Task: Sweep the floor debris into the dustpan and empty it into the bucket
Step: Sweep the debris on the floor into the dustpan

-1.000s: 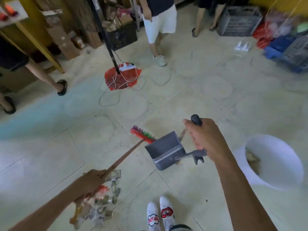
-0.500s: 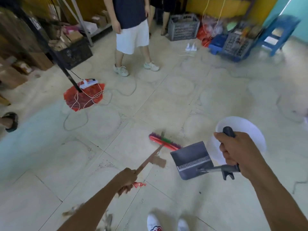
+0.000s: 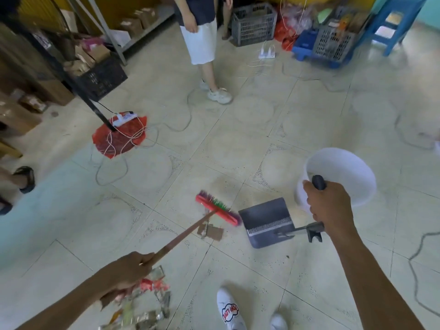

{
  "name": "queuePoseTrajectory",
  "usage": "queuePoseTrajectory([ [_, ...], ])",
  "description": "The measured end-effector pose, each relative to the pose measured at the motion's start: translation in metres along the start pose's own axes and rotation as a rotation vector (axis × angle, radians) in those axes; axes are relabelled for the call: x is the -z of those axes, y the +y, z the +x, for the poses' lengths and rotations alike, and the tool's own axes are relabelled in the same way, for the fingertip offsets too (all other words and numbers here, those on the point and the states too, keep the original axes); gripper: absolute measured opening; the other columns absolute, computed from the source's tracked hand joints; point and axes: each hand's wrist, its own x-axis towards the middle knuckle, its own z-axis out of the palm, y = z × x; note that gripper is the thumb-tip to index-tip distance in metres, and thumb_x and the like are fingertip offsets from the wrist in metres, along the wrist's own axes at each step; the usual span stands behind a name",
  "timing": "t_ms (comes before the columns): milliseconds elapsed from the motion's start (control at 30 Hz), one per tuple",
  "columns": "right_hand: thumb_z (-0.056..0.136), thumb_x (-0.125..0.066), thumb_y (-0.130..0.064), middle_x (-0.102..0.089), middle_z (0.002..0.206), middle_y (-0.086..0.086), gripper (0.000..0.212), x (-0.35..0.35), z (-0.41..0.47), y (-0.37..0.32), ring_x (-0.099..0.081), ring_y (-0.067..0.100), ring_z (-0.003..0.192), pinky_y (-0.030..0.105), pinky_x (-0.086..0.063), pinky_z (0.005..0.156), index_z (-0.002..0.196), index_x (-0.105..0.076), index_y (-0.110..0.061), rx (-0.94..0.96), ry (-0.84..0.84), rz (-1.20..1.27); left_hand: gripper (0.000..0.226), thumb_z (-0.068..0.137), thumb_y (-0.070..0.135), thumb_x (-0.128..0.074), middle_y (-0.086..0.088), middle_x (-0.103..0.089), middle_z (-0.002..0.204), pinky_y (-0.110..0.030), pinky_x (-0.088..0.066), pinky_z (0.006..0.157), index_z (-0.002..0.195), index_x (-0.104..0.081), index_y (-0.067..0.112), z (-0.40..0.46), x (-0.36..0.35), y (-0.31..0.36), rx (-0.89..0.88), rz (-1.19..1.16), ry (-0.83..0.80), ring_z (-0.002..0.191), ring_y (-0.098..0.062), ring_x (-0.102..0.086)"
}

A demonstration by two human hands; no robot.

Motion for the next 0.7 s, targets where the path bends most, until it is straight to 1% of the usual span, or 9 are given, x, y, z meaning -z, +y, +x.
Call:
queuePoseTrajectory([
  [100,0.092,-0.057,-0.029,-0.055,0.062,0.017,0.039,0.009,0.001,0.011,-0.046,0.028,0.053,0.039,-0.043,0.063,0.061,-0.049,-0.007,0.011,0.023,0.007,0.049,0.101,0.027,-0.039,0.006,-0.064,0.077,-0.012,-0.042,0.041,0.149,-0.031,0.029,0.009,-0.022,0.013,-0.048,0.170,0.087,0.044,-0.002,-0.051],
  [167,0.092,-0.057,-0.032,-0.060,0.065,0.019,0.039,0.014,0.000,0.017,-0.051,0.027,0.052,0.039,-0.047,0.062,0.068,-0.057,-0.001,0.020,0.009,-0.027,0.045,0.102,0.026,-0.036,0.008,-0.058,0.075,-0.012,-0.039,0.040,0.147,-0.036,0.021,0.022,-0.039,0.028,-0.061,0.236,0.115,0.045,-0.001,-0.047],
  [267,0.091,-0.058,-0.035,-0.063,0.065,0.019,0.043,0.022,0.000,0.028,-0.052,0.025,0.046,0.035,-0.047,0.056,0.073,-0.059,0.003,0.029,-0.026,-0.059,0.038,0.103,0.026,-0.036,0.000,-0.062,0.070,-0.015,-0.044,0.037,0.136,-0.047,0.011,0.031,-0.061,0.033,0.048,0.092,0.050,0.036,-0.006,-0.050],
  [367,0.090,-0.058,-0.035,-0.055,0.055,0.016,0.044,0.030,0.004,0.040,-0.046,0.021,0.037,0.030,-0.042,0.048,0.063,-0.053,0.000,0.070,-0.074,-0.085,0.036,0.102,0.028,-0.039,-0.006,-0.067,0.067,-0.019,-0.046,0.037,0.131,-0.053,0.010,0.011,-0.085,0.002,0.157,-0.029,-0.007,0.034,-0.010,-0.051],
  [467,0.090,-0.059,-0.034,-0.050,0.044,0.011,0.046,0.036,0.001,0.047,-0.045,0.021,0.033,0.029,-0.042,0.047,0.056,-0.052,-0.004,0.140,-0.134,-0.144,0.033,0.101,0.037,-0.040,-0.001,-0.065,0.056,-0.018,-0.044,0.037,0.126,-0.058,0.024,-0.023,-0.112,-0.045,0.274,-0.130,0.011,0.033,-0.010,-0.050],
  [533,0.090,-0.058,-0.034,-0.048,0.044,0.010,0.046,0.039,-0.003,0.051,-0.044,0.022,0.035,0.027,-0.039,0.048,0.056,-0.052,-0.004,0.184,-0.168,-0.195,0.032,0.101,0.036,-0.039,0.004,-0.063,0.057,-0.019,-0.049,0.045,0.129,-0.055,0.036,-0.043,-0.126,-0.065,0.323,-0.146,0.035,0.038,-0.007,-0.053],
  [567,0.090,-0.057,-0.035,-0.048,0.045,0.010,0.047,0.040,-0.005,0.051,-0.044,0.022,0.037,0.026,-0.035,0.045,0.057,-0.053,-0.002,0.202,-0.189,-0.235,0.034,0.101,0.036,-0.039,0.006,-0.063,0.059,-0.018,-0.051,0.048,0.132,-0.054,0.036,-0.051,-0.133,-0.070,0.322,-0.115,0.038,0.039,-0.005,-0.054],
  [633,0.091,-0.056,-0.036,-0.048,0.048,0.011,0.048,0.043,-0.008,0.050,-0.045,0.023,0.041,0.025,-0.030,0.044,0.058,-0.052,0.000,0.220,-0.220,-0.265,0.038,0.100,0.038,-0.041,0.007,-0.061,0.052,-0.017,-0.049,0.043,0.135,-0.055,0.031,-0.069,-0.140,-0.070,0.318,-0.139,0.056,0.035,-0.005,-0.053],
  [700,0.090,-0.057,-0.034,-0.047,0.049,0.010,0.046,0.045,-0.013,0.051,-0.047,0.025,0.044,0.026,-0.031,0.045,0.057,-0.046,-0.005,0.231,-0.260,-0.238,0.039,0.099,0.035,-0.042,0.005,-0.059,0.044,-0.019,-0.046,0.039,0.136,-0.053,0.030,-0.088,-0.143,-0.062,0.322,-0.165,0.086,0.032,-0.009,-0.052],
])
